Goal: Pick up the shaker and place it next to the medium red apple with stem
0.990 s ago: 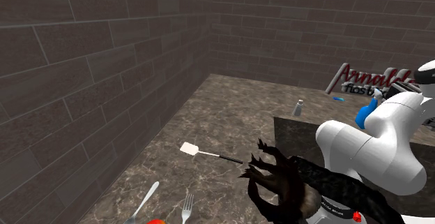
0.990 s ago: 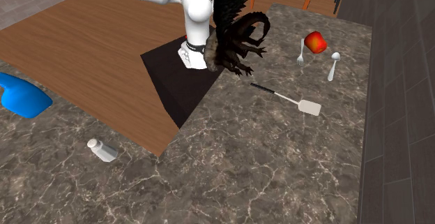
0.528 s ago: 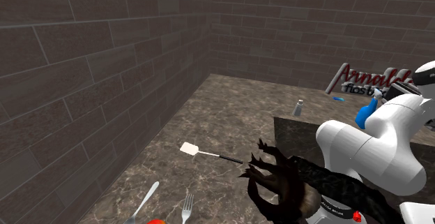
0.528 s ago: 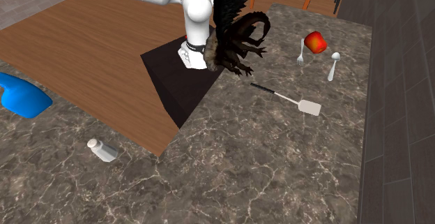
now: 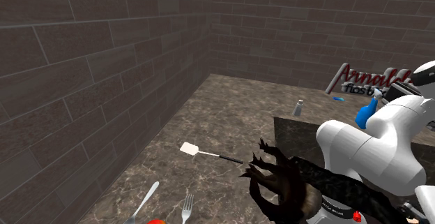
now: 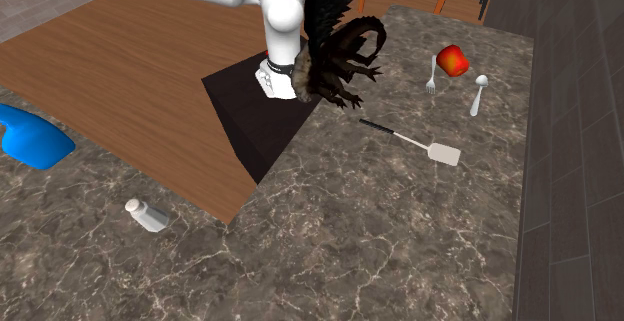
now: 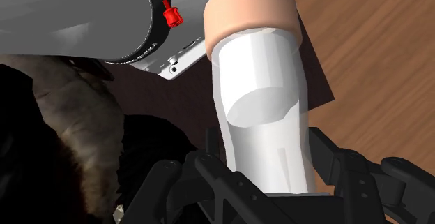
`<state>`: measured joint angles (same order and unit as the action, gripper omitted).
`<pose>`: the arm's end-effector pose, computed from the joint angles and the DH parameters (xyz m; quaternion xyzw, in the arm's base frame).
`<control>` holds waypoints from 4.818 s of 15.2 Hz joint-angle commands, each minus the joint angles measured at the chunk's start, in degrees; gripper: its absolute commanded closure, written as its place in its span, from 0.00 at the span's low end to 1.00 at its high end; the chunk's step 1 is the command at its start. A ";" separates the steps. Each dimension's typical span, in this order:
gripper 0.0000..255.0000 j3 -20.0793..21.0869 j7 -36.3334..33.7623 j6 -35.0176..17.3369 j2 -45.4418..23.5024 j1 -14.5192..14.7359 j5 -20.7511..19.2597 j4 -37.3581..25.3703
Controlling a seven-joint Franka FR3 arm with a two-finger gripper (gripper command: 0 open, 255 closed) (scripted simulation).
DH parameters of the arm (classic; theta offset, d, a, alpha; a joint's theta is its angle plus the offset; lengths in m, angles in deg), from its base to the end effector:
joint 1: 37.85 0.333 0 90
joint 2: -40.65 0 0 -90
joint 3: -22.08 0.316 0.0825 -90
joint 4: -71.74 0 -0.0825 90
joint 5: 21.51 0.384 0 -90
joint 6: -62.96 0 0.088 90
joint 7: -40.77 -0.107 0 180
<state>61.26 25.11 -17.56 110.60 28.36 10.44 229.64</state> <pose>-0.1192 0.2199 0.4284 0.8426 0.5269 -0.0410 0.1036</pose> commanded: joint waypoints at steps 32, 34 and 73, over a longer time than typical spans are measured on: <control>1.00 10.78 2.44 -21.52 -66.18 -39.29 -34.28 -41.72; 1.00 11.49 -0.04 -20.43 -72.57 -39.42 -39.04 -46.68; 1.00 1.31 -7.47 -21.54 -112.20 -25.15 -63.84 -75.10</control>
<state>62.63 17.86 -38.34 -1.58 3.40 -53.28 153.76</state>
